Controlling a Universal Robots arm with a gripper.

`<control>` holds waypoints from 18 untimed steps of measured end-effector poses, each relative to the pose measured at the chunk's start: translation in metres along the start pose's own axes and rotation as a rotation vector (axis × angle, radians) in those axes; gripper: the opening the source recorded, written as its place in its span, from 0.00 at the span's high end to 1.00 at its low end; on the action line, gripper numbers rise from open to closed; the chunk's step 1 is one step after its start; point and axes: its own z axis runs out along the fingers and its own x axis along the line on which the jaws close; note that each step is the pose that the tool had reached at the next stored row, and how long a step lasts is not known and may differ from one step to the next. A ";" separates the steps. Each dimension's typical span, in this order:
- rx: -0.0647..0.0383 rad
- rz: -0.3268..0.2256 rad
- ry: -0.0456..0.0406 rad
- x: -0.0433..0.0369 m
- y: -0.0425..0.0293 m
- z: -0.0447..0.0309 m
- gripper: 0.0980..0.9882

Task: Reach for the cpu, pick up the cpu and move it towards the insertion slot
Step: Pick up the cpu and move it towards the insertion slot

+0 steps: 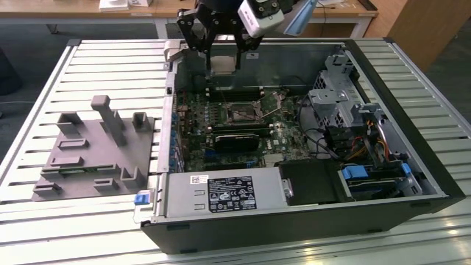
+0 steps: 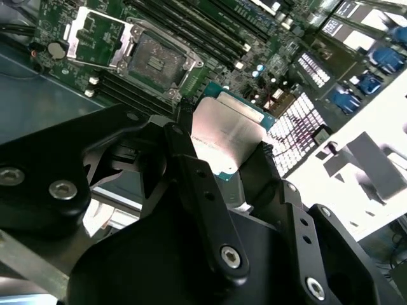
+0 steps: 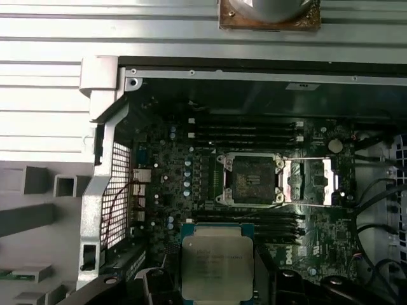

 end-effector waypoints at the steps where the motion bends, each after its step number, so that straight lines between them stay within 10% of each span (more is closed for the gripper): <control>1: 0.000 0.001 -0.0002 -0.0014 0.0014 0.0006 0.50; 18: 0.000 0.005 -0.0006 -0.0332 0.0258 0.0094 0.50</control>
